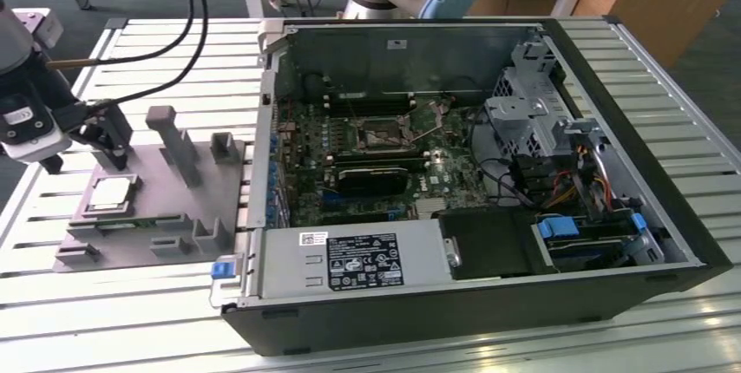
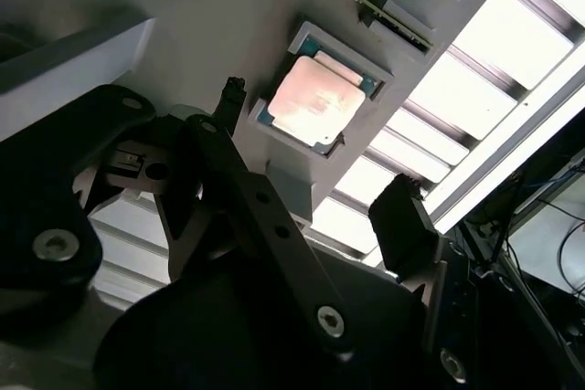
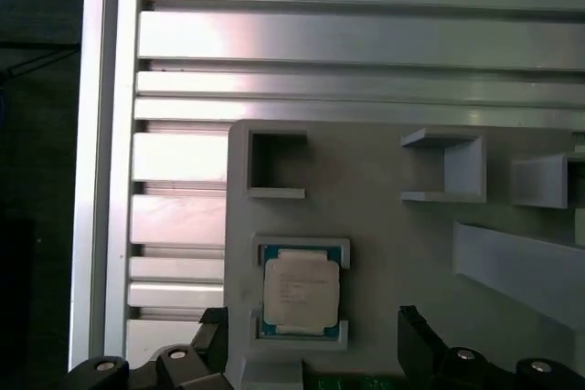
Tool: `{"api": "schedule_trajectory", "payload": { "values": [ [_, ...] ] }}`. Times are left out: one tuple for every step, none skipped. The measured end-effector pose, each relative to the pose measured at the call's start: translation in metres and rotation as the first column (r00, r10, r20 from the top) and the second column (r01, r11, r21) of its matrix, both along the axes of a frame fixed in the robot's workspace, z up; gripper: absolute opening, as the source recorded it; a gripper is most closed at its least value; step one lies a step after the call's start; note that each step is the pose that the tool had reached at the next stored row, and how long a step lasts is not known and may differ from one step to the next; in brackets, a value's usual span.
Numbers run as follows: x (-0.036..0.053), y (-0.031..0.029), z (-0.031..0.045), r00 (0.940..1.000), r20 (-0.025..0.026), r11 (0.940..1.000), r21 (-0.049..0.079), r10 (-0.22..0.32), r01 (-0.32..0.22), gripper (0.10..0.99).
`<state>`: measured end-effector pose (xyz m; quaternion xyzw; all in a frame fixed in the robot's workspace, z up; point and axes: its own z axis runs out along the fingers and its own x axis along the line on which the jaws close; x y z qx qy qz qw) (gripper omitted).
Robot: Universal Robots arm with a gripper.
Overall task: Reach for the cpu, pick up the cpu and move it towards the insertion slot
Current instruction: 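Pick up the cpu and move it towards the insertion slot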
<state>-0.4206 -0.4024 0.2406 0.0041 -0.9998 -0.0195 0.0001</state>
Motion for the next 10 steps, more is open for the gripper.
{"api": "schedule_trajectory", "payload": {
  "values": [
    [-0.0001,-0.0001,-0.0018,1.0,0.0,1.0,0.0,0.0,0.0,0.824],
    [-0.0002,-0.0002,-0.0036,1.0,0.0,1.0,0.0,0.0,0.0,0.824],
    [-0.0003,-0.0005,-0.0055,1.0,-0.0001,1.0,0.0,0.0,0.0,0.824],
    [-0.0004,-0.0007,-0.0072,1.0,-0.0002,1.0,0.0,0.001,-0.001,0.824],
    [-0.0005,-0.0009,-0.0091,1.0,0.0,1.0,0.0,0.001,-0.001,0.824],
    [-0.0006,-0.0009,-0.0109,1.0,0.0,1.0,0.0,0.002,-0.002,0.824],
    [-0.0008,-0.0011,-0.0127,1.0,0.0,1.0,0.0,0.002,-0.002,0.824],
    [-0.001,-0.0011,-0.0141,1.0,0.0001,1.0,0.0,0.003,-0.003,0.824],
    [-0.0011,-0.0011,-0.015,1.0,0.0001,1.0,0.0,0.003,-0.003,0.824],
    [-0.0016,-0.0011,-0.0159,1.0,0.0002,1.0,0.0,0.003,-0.003,0.824]
  ]
}}
